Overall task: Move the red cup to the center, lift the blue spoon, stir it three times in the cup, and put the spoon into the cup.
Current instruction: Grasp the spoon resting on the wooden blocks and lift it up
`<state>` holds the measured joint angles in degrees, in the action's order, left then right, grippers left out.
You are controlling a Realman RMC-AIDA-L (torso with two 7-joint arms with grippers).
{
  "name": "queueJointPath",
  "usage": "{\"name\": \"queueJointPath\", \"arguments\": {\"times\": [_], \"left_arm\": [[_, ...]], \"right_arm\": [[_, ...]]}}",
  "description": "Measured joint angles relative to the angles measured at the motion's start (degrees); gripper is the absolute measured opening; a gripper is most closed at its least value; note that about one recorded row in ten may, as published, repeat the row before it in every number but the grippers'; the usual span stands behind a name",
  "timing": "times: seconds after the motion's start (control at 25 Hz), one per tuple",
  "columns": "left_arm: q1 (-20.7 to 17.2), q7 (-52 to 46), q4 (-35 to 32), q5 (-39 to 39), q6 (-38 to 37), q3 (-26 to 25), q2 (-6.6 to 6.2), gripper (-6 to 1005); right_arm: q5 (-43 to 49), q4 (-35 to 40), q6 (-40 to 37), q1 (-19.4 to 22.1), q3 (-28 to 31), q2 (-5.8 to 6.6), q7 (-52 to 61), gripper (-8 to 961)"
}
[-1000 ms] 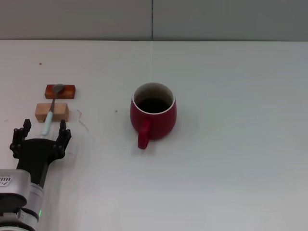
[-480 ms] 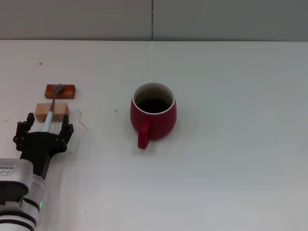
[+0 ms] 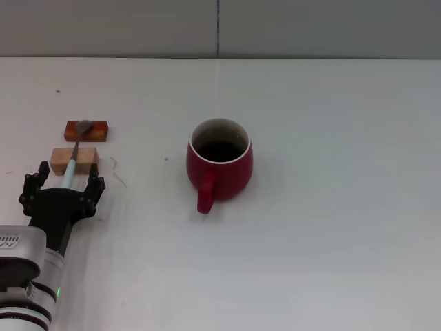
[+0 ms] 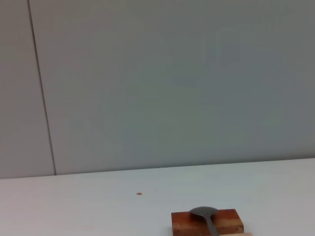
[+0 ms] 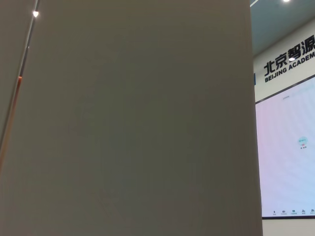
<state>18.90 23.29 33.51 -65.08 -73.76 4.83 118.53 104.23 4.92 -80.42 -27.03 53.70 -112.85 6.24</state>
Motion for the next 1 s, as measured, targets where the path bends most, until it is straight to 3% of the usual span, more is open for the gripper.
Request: {"name": "queueJointPath", "arguments": {"times": [0.68, 0.88, 1.0], "left_arm": [[0.3, 0.0, -0.1, 0.0, 0.7, 0.0, 0.03, 781], [0.5, 0.0, -0.6, 0.0, 0.9, 0.0, 0.03, 555], [0.6, 0.0, -0.6, 0.0, 1.1, 0.0, 0.03, 526]], "right_arm": [[0.4, -0.3, 0.0, 0.1, 0.0, -0.13, 0.0, 542], [0.4, -0.3, 0.0, 0.3, 0.0, -0.23, 0.0, 542], [0.4, -0.3, 0.0, 0.4, 0.0, -0.24, 0.0, 542]]}}
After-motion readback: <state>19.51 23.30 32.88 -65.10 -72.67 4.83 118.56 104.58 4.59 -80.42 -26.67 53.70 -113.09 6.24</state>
